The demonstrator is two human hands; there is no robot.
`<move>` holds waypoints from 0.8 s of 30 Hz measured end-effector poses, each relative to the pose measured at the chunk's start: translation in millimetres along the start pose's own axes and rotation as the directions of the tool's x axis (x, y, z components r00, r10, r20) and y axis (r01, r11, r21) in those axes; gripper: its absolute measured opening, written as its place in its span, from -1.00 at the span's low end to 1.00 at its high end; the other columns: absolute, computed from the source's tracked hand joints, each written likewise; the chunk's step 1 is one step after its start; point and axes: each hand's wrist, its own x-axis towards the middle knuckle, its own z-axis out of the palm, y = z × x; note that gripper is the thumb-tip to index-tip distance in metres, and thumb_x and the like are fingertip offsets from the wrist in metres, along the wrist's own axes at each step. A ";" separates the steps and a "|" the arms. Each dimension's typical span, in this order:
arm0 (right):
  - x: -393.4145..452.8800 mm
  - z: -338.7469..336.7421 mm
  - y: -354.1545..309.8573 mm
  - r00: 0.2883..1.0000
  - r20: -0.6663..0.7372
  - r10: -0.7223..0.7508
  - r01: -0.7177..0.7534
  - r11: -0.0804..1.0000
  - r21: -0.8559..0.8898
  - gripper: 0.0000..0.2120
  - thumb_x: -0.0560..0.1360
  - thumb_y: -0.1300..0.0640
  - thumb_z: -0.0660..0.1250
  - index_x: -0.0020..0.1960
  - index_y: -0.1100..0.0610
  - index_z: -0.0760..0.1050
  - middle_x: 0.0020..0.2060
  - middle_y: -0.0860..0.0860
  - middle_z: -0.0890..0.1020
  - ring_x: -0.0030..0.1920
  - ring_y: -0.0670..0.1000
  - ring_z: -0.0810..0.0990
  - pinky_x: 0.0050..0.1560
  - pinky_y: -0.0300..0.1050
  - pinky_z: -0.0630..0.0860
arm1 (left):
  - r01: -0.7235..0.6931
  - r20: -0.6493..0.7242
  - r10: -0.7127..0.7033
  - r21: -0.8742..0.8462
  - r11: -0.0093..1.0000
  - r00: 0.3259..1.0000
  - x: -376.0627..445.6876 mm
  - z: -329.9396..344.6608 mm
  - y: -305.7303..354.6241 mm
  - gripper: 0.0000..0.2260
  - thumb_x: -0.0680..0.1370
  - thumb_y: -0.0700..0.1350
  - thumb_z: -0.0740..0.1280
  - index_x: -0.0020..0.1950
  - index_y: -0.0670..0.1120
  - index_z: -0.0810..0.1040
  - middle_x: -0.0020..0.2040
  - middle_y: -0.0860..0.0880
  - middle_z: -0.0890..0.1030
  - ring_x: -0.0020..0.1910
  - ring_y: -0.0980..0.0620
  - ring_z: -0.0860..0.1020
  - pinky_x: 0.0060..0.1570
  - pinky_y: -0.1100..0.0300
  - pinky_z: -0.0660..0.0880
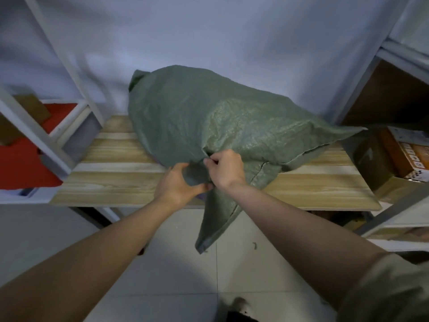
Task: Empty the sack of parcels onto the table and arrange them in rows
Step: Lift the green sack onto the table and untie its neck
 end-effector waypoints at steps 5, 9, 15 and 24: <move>-25.1 25.9 -13.4 0.972 0.187 -0.142 0.126 0.987 0.094 -0.77 0.58 0.22 0.28 -0.13 0.25 0.68 -0.16 0.14 0.71 -0.08 0.14 0.66 0.02 0.05 0.57 | 0.029 0.056 -0.016 -0.247 0.969 0.998 0.0 -5.9 -42.6 -0.36 0.02 0.32 0.55 -0.14 -0.13 0.62 -0.18 -0.18 0.68 -0.19 -0.07 0.60 0.00 -0.22 0.57; -39.5 15.4 -2.9 0.975 0.060 -0.216 0.215 0.976 0.018 -0.82 0.56 0.18 0.31 -0.08 0.14 0.70 -0.17 0.07 0.73 -0.16 0.10 0.69 -0.04 0.08 0.62 | 0.080 0.038 -0.072 -0.257 0.963 0.997 -14.5 -8.9 -50.6 -0.80 0.36 -0.13 0.59 -0.24 -0.10 0.58 -0.14 -0.19 0.69 -0.10 -0.15 0.66 0.05 -0.12 0.57; -38.8 -26.2 30.4 0.878 -0.319 -0.357 0.216 0.890 -0.401 -0.68 0.37 0.25 0.40 0.12 0.15 0.59 0.02 0.13 0.61 0.10 0.23 0.53 0.12 0.07 0.37 | 0.084 0.057 -0.071 -0.269 0.959 0.996 -16.2 13.8 -55.8 -0.81 0.34 -0.08 0.60 -0.25 -0.01 0.59 -0.21 -0.01 0.70 -0.14 -0.07 0.69 0.04 -0.10 0.60; -15.0 -76.2 75.8 0.974 -0.081 -0.212 0.040 0.514 -0.857 -0.34 0.51 0.10 0.33 0.53 0.19 0.18 0.42 0.08 0.38 0.49 0.16 0.19 0.46 0.19 0.08 | 0.049 -0.069 -0.057 -0.112 0.993 0.996 -17.6 22.8 -49.8 -0.90 0.48 -0.06 0.49 -0.08 -0.06 0.70 -0.11 -0.03 0.70 -0.08 -0.06 0.65 0.04 0.01 0.57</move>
